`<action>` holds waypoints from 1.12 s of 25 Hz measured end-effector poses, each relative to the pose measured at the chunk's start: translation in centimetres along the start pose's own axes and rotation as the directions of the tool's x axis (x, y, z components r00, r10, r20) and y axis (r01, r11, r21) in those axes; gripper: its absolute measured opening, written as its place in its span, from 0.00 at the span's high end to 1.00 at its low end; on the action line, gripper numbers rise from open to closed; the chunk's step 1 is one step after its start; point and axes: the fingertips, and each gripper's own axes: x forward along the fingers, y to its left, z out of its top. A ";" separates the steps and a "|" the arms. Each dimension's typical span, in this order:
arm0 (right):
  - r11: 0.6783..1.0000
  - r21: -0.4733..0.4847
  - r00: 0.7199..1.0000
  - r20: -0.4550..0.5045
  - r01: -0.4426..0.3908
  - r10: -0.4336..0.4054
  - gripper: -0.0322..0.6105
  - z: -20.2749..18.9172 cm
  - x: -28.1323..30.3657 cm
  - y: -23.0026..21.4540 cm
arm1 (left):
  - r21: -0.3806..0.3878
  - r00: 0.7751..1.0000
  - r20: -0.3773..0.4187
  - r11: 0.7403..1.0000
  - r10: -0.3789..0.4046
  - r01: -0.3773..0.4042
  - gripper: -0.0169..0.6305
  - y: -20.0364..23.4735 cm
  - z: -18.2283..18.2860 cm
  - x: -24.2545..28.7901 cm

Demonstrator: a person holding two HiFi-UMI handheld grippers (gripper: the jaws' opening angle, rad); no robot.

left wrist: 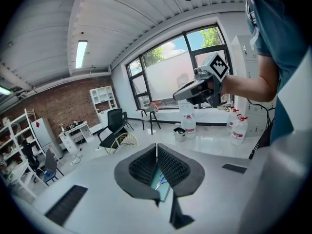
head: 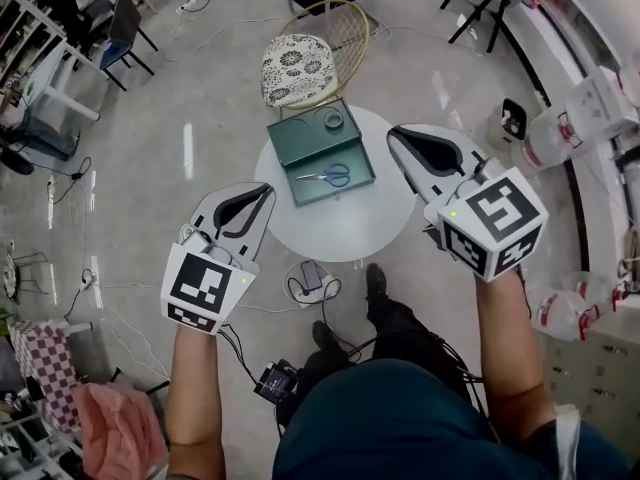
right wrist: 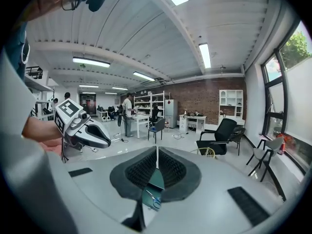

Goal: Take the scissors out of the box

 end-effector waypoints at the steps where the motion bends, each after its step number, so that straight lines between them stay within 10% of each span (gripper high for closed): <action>1: 1.000 0.006 1.000 -0.003 0.003 -0.003 0.89 -0.5 0.1 -0.6 | 0.000 1.000 -0.007 1.000 -0.004 0.004 0.94 0.0 -0.2 0.7; 22: 0.984 0.165 0.995 -0.084 0.066 -0.052 0.89 -12.5 0.4 -10.5 | -0.004 0.955 -0.238 0.983 -0.178 0.182 0.93 -1.7 -8.8 17.2; 28: 0.975 0.206 0.991 -0.119 0.082 -0.058 0.89 -16.5 0.7 -12.3 | -0.009 0.917 -0.325 0.970 -0.233 0.244 0.78 -2.2 -12.9 22.1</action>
